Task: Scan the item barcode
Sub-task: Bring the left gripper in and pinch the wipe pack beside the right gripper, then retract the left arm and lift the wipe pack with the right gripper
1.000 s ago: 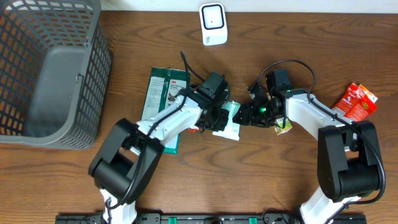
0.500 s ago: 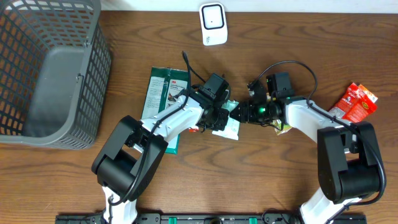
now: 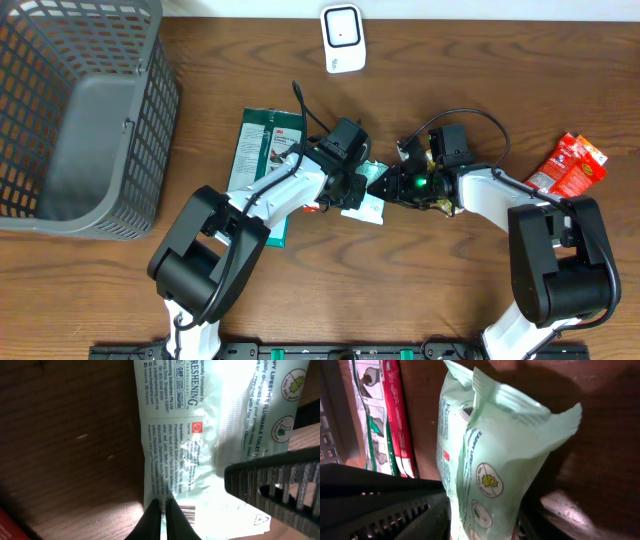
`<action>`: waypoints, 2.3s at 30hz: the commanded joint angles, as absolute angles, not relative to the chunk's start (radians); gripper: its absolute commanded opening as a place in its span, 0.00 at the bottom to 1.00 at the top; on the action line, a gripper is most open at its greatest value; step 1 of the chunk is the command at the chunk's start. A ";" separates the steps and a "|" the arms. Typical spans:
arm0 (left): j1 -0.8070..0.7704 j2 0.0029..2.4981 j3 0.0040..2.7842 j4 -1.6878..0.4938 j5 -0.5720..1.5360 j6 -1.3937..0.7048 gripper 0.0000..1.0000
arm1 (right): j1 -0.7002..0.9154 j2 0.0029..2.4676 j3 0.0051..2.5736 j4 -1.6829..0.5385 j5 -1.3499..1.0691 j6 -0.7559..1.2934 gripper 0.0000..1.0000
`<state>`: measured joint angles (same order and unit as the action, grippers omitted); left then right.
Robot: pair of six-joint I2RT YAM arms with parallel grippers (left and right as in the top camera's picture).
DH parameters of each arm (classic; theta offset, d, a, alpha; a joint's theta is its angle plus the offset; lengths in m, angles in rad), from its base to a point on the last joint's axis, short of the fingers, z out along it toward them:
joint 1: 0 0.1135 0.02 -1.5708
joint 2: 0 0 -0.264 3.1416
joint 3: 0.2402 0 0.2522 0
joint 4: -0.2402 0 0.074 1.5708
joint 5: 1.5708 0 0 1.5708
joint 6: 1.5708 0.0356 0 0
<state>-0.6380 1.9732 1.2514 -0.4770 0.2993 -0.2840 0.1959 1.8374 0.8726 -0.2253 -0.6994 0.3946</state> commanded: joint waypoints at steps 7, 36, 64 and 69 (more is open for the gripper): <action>-0.635 2.008 1.245 -0.488 0.250 -0.283 0.08 | 0.244 1.837 0.855 -0.168 -0.651 0.404 0.33; -0.635 2.008 1.245 -0.488 0.249 -0.282 0.08 | 0.260 1.837 0.854 -0.060 -0.573 0.384 0.26; -0.567 1.518 1.246 -0.611 0.055 -0.290 0.13 | 0.260 1.608 0.857 -0.141 -0.569 0.199 0.01; -0.440 1.377 1.251 -0.688 0.055 -0.327 0.14 | 0.260 1.472 0.886 -0.234 -0.476 0.131 0.01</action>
